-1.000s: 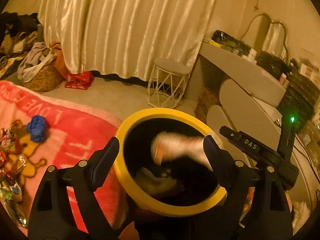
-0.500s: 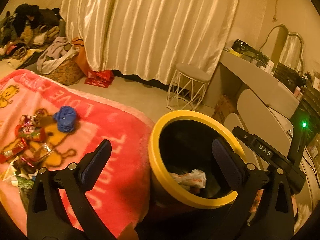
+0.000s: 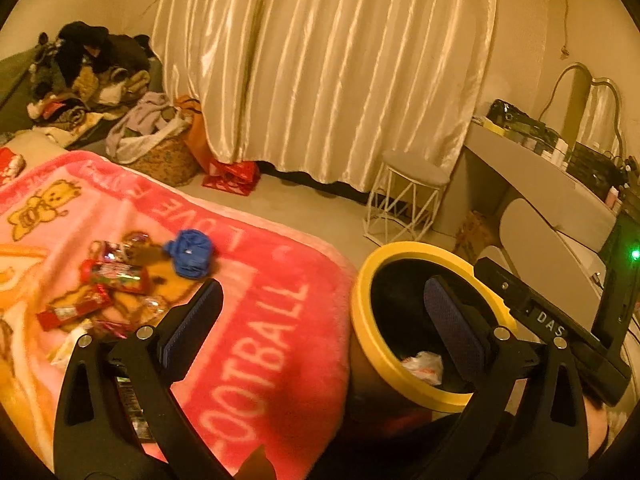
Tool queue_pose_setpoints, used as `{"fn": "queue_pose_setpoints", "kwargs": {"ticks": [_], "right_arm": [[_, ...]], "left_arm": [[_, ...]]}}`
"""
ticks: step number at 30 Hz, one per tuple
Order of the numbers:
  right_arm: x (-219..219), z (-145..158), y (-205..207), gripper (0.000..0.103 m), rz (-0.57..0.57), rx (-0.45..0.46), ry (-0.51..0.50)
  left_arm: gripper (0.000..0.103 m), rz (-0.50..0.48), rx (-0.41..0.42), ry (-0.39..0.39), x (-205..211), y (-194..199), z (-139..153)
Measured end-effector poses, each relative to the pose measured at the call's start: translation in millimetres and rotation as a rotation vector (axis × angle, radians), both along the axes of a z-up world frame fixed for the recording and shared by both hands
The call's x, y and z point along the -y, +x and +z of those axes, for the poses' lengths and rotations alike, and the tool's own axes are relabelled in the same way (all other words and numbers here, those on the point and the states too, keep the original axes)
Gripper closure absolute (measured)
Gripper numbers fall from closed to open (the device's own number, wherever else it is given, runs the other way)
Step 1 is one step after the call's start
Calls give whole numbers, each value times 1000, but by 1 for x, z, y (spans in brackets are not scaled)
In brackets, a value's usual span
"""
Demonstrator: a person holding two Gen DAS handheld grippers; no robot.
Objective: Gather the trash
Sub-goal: 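Move both tools back to the remaining wrappers on the blanket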
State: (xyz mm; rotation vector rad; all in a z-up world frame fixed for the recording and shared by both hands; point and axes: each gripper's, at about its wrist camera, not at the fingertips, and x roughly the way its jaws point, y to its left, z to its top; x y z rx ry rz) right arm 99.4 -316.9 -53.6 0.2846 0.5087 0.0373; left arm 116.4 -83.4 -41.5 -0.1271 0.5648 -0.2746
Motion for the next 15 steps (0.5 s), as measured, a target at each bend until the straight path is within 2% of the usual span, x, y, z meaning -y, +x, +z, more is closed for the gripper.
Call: {"fn": "queue_pose_setpoints", "kwargs": {"ticks": [15], "right_arm": [[-68, 13, -9, 25, 165, 34, -65]], "left_arm": [[10, 118, 52, 23, -51, -15, 7]]}}
